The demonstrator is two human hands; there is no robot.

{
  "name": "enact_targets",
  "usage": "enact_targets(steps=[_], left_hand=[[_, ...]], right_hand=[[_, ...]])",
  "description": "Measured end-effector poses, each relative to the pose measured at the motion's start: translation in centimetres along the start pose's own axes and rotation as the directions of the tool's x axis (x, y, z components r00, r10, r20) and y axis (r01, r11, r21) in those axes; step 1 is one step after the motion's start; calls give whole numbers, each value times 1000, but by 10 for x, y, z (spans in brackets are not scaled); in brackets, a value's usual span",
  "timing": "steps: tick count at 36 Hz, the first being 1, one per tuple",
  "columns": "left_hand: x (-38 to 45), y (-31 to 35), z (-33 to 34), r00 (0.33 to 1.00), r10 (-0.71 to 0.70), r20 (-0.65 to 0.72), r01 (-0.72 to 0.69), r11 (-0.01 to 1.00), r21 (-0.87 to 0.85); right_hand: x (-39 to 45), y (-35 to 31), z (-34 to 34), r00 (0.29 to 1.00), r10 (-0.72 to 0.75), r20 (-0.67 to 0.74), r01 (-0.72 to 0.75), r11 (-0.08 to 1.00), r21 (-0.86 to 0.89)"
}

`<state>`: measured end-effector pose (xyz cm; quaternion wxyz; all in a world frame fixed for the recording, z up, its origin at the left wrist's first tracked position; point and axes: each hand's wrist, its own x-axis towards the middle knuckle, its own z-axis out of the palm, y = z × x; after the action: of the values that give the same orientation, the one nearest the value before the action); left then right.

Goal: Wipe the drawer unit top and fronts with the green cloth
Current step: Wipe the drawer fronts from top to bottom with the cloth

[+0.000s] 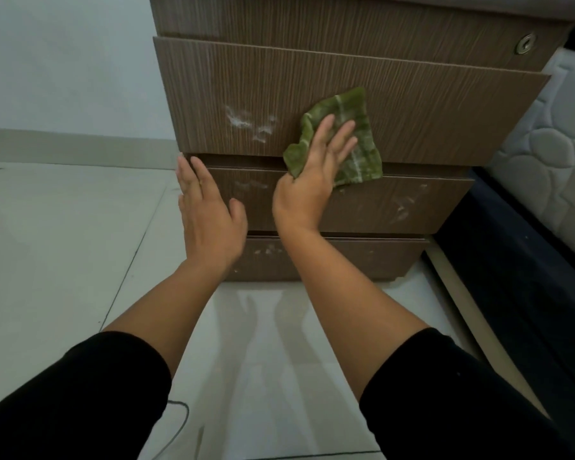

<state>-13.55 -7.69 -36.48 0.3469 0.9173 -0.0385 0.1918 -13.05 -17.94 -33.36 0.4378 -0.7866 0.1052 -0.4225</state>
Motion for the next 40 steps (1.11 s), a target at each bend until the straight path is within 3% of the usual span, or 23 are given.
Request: enact_targets(steps=[9, 13, 18, 24, 34, 40], left_hand=[[3, -27, -5, 992, -108, 72, 120, 975, -188], [3, -36, -9, 974, -174, 144, 210, 935, -287], [5, -47, -11, 978, -152, 141, 192, 922, -336], [5, -53, -13, 978, -159, 138, 197, 919, -342], [2, -66, -15, 956, -179, 234, 238, 937, -255], [0, -74, -17, 928, -229, 294, 301, 926, -227]], right_hand=[[-23, 0, 37, 932, -338, 127, 347, 937, -50], [-30, -6, 51, 898, -376, 228, 401, 913, -75], [-33, -16, 62, 821, -472, 321, 522, 848, -88], [-36, -21, 73, 753, -526, 396, 584, 811, -32], [-41, -8, 67, 668, -542, 509, 667, 740, -86], [-42, -9, 57, 691, -560, 457, 655, 753, -69]])
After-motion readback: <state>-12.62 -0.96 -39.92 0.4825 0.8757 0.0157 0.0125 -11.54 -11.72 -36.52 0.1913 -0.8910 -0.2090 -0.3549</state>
